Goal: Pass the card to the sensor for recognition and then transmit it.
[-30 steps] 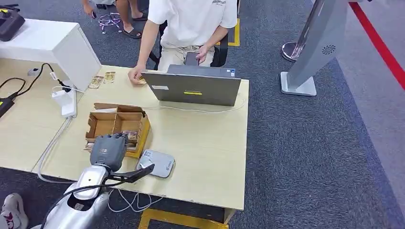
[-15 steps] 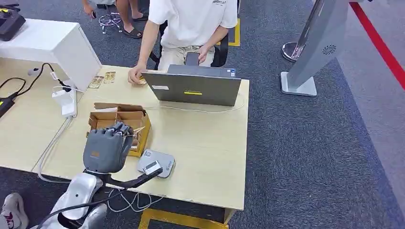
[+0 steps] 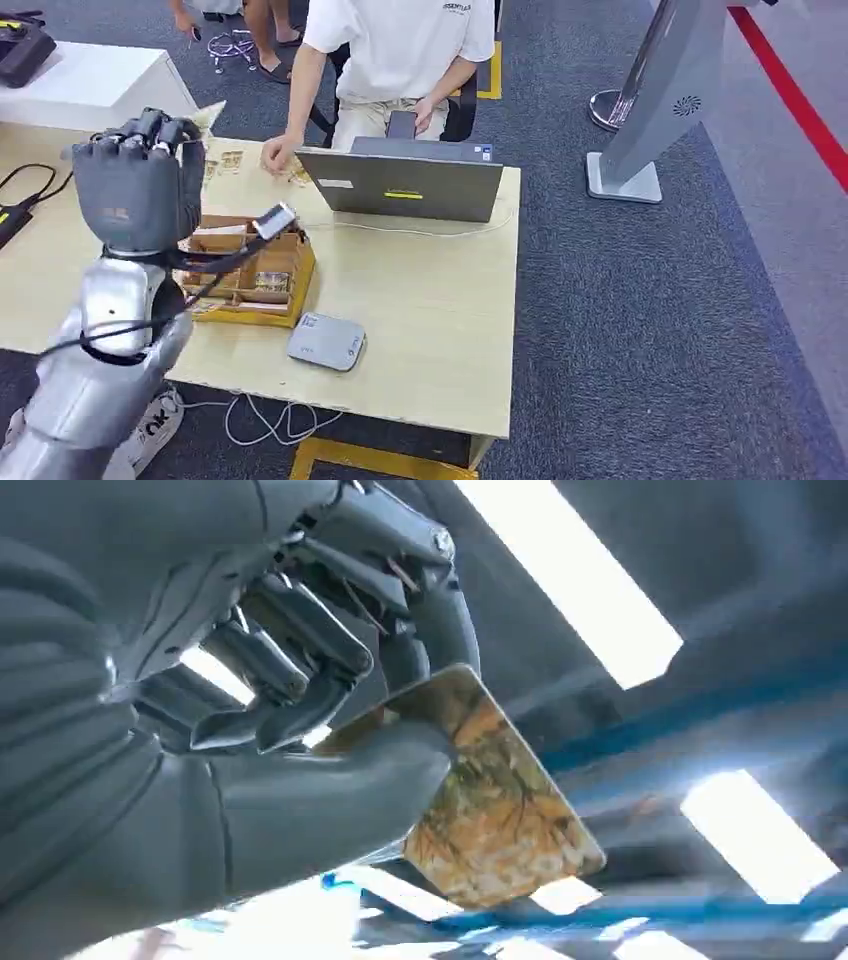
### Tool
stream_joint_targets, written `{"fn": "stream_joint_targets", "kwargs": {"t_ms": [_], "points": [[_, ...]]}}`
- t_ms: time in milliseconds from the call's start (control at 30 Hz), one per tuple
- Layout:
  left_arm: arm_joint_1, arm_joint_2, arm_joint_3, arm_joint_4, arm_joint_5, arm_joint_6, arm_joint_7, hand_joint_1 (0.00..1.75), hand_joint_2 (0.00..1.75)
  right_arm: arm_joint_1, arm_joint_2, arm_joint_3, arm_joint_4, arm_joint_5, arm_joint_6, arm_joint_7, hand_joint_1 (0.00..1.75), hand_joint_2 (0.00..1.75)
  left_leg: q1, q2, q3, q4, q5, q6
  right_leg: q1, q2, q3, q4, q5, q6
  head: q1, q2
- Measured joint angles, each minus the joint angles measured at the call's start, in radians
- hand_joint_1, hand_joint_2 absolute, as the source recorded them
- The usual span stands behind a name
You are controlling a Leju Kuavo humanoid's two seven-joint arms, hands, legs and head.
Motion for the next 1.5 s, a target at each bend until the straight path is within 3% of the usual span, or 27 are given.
{"fn": "stream_joint_targets", "kwargs": {"t_ms": [67,200,333,667,700,1033,1167,1300,1500], "points": [[-0.051,0.036,-0.044,0.163,-0.002,0.040,0.054,1.75,1.75,0.001,0.000,0.005,0.000,0.000,0.000,0.002,0.00,1.75,0.001,0.000,0.000,0.000,0.001,0.000,0.000,0.001,0.000,0.001,0.000,0.000,-0.001,0.000],[-0.089,0.069,-0.093,0.324,-0.003,0.055,0.070,1.75,1.75,0.001,0.000,0.008,0.005,0.000,-0.006,0.003,0.00,1.75,0.000,0.002,-0.002,0.000,0.000,0.000,0.000,0.003,-0.001,0.001,0.000,0.000,-0.001,0.000],[-0.108,0.084,-0.121,0.389,-0.003,0.049,0.080,1.75,1.75,0.001,0.002,0.009,0.008,0.001,-0.032,0.003,0.00,1.75,0.000,0.001,-0.003,0.000,0.000,0.000,0.000,0.002,-0.001,0.001,-0.001,0.000,-0.001,0.000],[-0.112,0.089,-0.126,0.428,-0.003,0.020,0.066,1.75,1.75,0.002,0.003,0.008,0.008,-0.010,-0.032,0.021,0.00,1.75,0.000,0.002,-0.003,0.000,-0.001,0.000,0.000,0.002,-0.002,0.001,-0.001,0.000,-0.001,0.000],[-0.111,0.089,-0.126,0.429,-0.003,0.022,0.064,0.00,1.75,0.003,0.003,0.008,0.008,-0.010,-0.032,0.020,0.00,1.75,0.000,0.002,-0.003,0.000,-0.001,0.000,0.000,0.002,-0.002,0.001,-0.001,0.000,-0.001,0.000],[-0.065,0.075,-0.126,0.407,-0.003,0.034,-0.017,0.00,1.75,0.003,0.003,0.008,0.008,-0.013,-0.032,0.002,0.00,1.75,0.000,0.002,-0.003,0.000,-0.001,0.000,0.000,0.002,-0.002,0.001,-0.001,0.000,-0.001,0.000],[0.005,0.051,-0.094,0.328,-0.003,0.057,-0.107,0.00,1.75,0.003,0.002,0.008,0.008,-0.013,-0.032,0.008,0.00,1.75,0.000,0.002,-0.004,0.000,-0.001,0.000,0.000,0.002,-0.002,0.001,-0.001,0.000,-0.001,0.000],[0.102,0.012,0.028,0.201,0.102,0.071,-0.232,0.00,1.75,0.005,0.002,0.006,0.008,-0.037,-0.032,-0.003,0.00,1.75,0.000,0.004,-0.004,0.000,-0.002,-0.001,0.000,0.005,-0.001,0.001,-0.001,0.000,-0.001,0.000],[0.271,0.046,0.350,0.043,0.538,0.032,-0.455,0.00,1.75,0.010,0.000,-0.014,0.008,-0.073,-0.032,-0.023,0.00,1.75,0.001,0.006,-0.003,-0.002,-0.002,-0.002,0.002,0.006,-0.002,0.002,-0.002,-0.001,-0.001,0.000]]}}
